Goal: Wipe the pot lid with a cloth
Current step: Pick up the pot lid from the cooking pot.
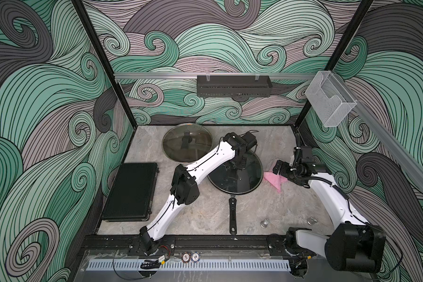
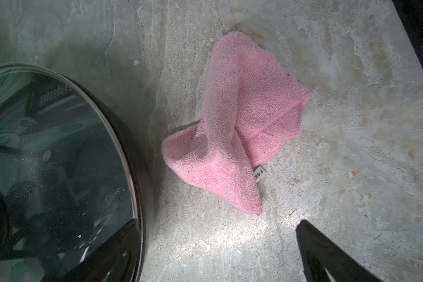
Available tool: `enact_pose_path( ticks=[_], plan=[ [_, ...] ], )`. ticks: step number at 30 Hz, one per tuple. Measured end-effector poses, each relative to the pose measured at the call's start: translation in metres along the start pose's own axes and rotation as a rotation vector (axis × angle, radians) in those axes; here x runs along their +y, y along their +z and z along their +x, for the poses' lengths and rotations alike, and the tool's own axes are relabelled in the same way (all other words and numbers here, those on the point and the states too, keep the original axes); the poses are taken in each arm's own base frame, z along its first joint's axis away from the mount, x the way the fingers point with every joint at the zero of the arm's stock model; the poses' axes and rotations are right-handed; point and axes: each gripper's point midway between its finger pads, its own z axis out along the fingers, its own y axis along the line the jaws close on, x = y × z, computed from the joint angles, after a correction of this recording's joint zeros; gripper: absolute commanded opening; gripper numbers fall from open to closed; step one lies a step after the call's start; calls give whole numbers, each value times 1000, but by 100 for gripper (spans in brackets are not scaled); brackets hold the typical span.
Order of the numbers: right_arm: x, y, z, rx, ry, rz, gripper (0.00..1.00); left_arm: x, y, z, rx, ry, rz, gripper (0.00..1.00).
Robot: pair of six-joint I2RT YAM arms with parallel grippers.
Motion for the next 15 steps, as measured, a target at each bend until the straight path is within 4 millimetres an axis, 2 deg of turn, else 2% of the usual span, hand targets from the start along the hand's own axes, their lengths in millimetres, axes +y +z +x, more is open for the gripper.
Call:
enact_pose_path(
  ticks=[3,6,9,15],
  plan=[
    [-1,1,-1,-7,4,1,99,-4,-10,-11,-45,-5,43,0],
    [-4,3,-5,-13,15,3,98,-4,-29,-25,-101,-21,91,0],
    [-11,10,-9,-6,43,12,96,1,-55,-36,-161,-33,120,0],
    [-18,31,-16,14,74,13,90,16,-119,-51,-295,-36,238,0]
  ],
)
